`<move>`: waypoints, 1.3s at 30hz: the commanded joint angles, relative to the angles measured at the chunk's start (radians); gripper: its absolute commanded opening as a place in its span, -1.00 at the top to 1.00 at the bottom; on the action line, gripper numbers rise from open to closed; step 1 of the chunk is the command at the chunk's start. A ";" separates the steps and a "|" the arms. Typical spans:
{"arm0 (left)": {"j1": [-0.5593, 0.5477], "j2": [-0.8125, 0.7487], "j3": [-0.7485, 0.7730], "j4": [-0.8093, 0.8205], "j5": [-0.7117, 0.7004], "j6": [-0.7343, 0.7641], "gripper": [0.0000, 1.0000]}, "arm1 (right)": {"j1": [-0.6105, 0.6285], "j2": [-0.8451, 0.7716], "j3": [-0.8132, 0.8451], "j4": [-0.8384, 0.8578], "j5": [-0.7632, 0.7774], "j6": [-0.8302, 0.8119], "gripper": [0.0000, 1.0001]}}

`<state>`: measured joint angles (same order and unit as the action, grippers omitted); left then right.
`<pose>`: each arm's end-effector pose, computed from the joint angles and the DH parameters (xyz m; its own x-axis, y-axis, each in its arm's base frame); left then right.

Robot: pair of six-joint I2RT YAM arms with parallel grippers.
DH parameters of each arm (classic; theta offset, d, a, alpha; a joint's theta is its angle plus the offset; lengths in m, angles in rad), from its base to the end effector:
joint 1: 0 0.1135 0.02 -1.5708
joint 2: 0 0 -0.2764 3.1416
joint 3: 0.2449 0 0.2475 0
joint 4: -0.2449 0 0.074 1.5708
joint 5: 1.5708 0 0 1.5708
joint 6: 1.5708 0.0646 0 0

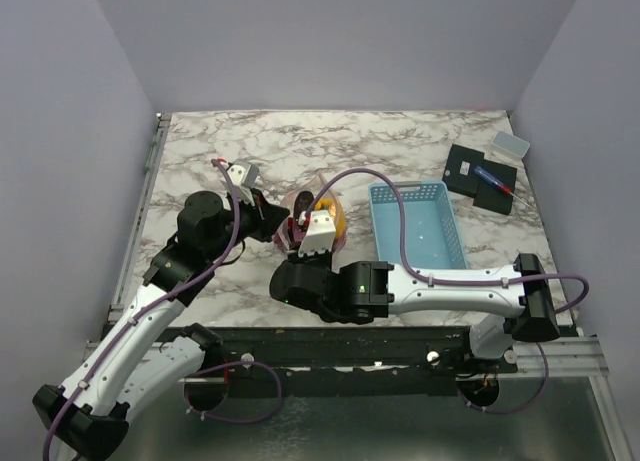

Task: Place the food in the zip-top bag and seal the zipper
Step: Adjust the zipper food storage bag at the center of the board.

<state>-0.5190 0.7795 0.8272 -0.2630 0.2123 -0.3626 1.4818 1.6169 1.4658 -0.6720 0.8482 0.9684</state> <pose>0.1620 -0.1082 0.3499 -0.4088 -0.1658 -0.8974 0.5547 0.7357 -0.3886 0.0801 0.3528 0.3272 -0.5423 0.0532 -0.8385 -0.2938 0.9230 0.2486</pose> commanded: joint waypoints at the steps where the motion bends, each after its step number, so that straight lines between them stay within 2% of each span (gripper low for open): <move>1: 0.004 -0.022 -0.011 0.032 -0.013 -0.011 1.00 | 0.007 -0.006 0.019 -0.046 0.062 0.026 0.63; 6: 0.005 -0.051 -0.023 0.030 -0.023 -0.026 1.00 | 0.007 -0.035 0.004 -0.070 0.069 0.011 0.98; 11: 0.005 -0.079 -0.018 0.008 -0.049 -0.053 1.00 | 0.007 -0.078 -0.009 -0.063 0.061 -0.063 0.99; 16: 0.004 -0.090 0.008 -0.031 -0.091 -0.098 1.00 | 0.007 -0.146 -0.039 0.010 0.027 -0.270 0.99; 22: 0.005 -0.109 0.017 -0.074 -0.187 -0.194 1.00 | 0.005 -0.209 -0.045 0.018 0.000 -0.464 0.99; 26: 0.005 -0.131 0.011 -0.080 -0.206 -0.262 1.00 | -0.005 -0.244 -0.065 0.067 -0.108 -0.628 0.99; 33: 0.004 -0.175 0.038 -0.117 -0.246 -0.339 1.00 | -0.100 -0.307 -0.107 0.147 -0.369 -0.862 0.99; 39: 0.003 -0.218 0.070 -0.166 -0.289 -0.380 1.00 | -0.185 -0.285 -0.069 0.151 -0.584 -1.060 0.99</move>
<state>-0.5304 0.6033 0.8455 -0.4034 0.0544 -0.7120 1.3300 1.3453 1.3716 -0.5148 0.4454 0.1173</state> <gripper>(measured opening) 0.005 0.128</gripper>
